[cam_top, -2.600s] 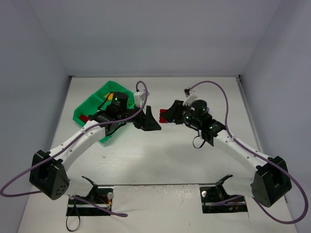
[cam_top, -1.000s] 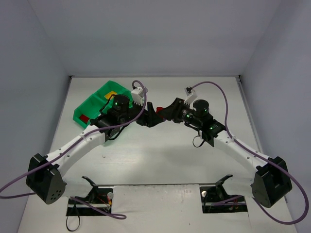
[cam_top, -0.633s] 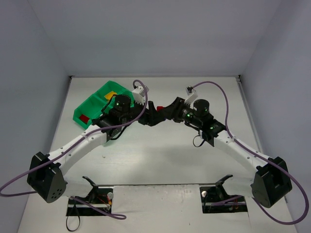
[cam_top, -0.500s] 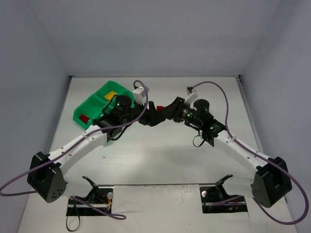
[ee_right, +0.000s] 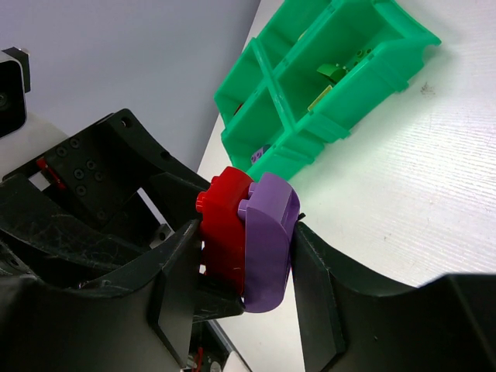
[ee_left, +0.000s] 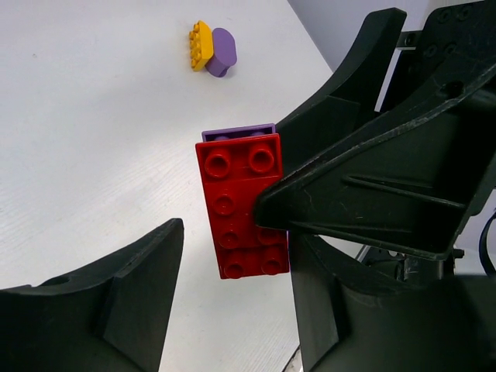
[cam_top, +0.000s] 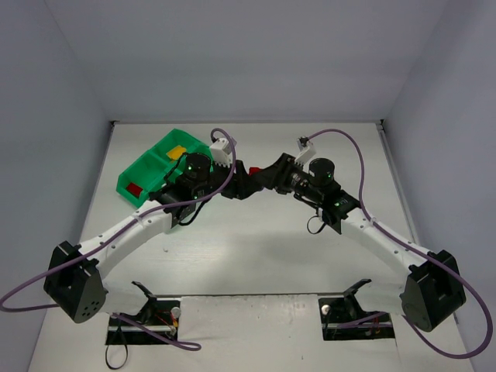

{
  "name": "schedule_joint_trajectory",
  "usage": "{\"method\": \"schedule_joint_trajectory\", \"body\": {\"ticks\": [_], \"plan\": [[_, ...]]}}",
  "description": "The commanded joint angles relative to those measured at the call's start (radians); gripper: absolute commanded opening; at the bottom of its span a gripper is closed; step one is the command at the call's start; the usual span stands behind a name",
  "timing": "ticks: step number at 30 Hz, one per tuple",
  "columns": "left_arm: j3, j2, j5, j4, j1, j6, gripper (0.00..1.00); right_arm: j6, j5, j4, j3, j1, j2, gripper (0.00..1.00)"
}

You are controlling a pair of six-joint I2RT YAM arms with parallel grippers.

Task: Sort the legos into containers by color

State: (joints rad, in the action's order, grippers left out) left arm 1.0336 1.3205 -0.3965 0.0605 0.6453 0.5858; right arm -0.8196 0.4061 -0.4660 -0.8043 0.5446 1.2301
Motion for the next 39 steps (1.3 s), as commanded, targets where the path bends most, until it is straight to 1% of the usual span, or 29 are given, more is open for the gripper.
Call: {"method": "schedule_joint_trajectory", "body": {"ticks": [1, 7, 19, 25, 39], "plan": [[0.023, -0.026, 0.036, 0.117, 0.002, 0.022, 0.49, -0.006, 0.011, -0.088, -0.029, 0.014, -0.012, 0.0], [0.016, -0.03, 0.058, 0.137, 0.002, 0.049, 0.46, -0.004, 0.004, -0.088, -0.027, 0.018, -0.008, 0.0], [0.022, -0.035, 0.085, 0.147, 0.002, 0.089, 0.46, 0.011, -0.039, -0.072, -0.021, 0.041, -0.004, 0.0], [0.003, -0.053, 0.107, 0.179, 0.004, 0.097, 0.47, 0.004, -0.056, -0.068, -0.016, 0.041, -0.004, 0.0], [-0.043, -0.089, 0.108, 0.275, 0.004, 0.089, 0.47, -0.007, -0.078, -0.053, -0.012, 0.044, 0.002, 0.0]]}}
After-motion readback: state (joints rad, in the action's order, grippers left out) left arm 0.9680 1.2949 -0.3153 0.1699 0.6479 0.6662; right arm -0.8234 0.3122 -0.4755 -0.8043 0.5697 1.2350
